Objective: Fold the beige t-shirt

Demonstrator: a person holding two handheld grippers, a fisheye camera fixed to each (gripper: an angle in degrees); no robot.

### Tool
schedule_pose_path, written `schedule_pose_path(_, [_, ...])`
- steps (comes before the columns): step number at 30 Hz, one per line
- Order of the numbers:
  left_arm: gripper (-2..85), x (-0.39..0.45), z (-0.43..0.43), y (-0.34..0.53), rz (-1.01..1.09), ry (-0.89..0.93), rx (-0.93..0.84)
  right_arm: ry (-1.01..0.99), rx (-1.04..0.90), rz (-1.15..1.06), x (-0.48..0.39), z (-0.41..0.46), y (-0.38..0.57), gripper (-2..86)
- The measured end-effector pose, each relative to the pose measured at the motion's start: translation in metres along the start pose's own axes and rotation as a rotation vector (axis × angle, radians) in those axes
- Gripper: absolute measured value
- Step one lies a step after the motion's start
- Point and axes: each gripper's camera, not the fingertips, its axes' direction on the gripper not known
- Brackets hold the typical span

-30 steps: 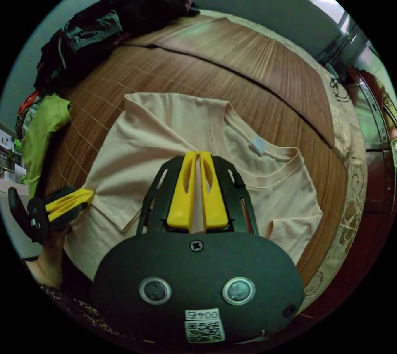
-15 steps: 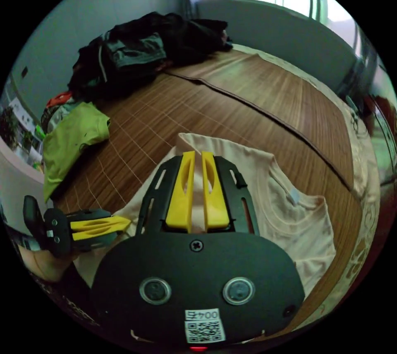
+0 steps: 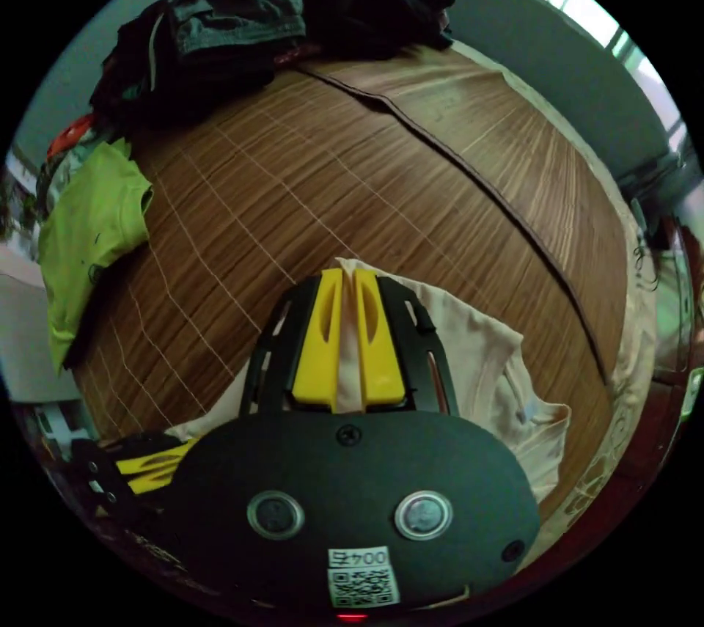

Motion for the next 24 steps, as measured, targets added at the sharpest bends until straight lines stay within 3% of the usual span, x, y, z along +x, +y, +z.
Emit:
schedule_pose_path(6, [0.7,-0.003,-0.005,0.001,0.005,-0.016,0.001,-0.444,0.026,0.294,0.072,0.007,0.006,6.1])
schedule_pose_path(10, [0.8,-0.010,-0.008,0.001,0.004,-0.010,0.000,-0.599,0.212,0.394,0.117,-0.019,0.037,5.9])
schedule_pose_path(12, [0.7,-0.017,-0.011,0.002,-0.001,-0.001,-0.001,-0.548,0.259,0.370,0.121,-0.035,0.053,5.4])
schedule_pose_path(19, [0.8,-0.042,-0.021,0.005,-0.024,0.043,0.001,-0.088,0.225,0.110,0.054,-0.062,0.152,0.4])
schedule_pose_path(24, [0.8,-0.060,-0.033,0.009,-0.028,0.048,0.005,-0.122,0.158,0.059,0.029,-0.048,0.212,-0.1])
